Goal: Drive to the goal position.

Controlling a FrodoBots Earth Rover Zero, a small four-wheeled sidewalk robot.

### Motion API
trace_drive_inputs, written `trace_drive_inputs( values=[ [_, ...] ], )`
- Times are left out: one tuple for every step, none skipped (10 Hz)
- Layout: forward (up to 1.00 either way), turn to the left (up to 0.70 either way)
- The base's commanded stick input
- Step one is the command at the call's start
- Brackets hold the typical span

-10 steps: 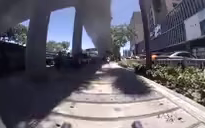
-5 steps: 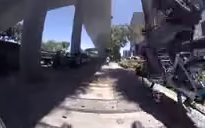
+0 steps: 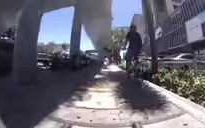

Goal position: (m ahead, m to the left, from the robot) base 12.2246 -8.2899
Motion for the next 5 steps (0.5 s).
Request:
trace_drive_inputs(
  values=[
    [0.45, 0.0],
    [0.45, 0.0],
    [0.45, 0.0],
    [0.45, 0.0],
    [0.45, 0.0]
  ],
)
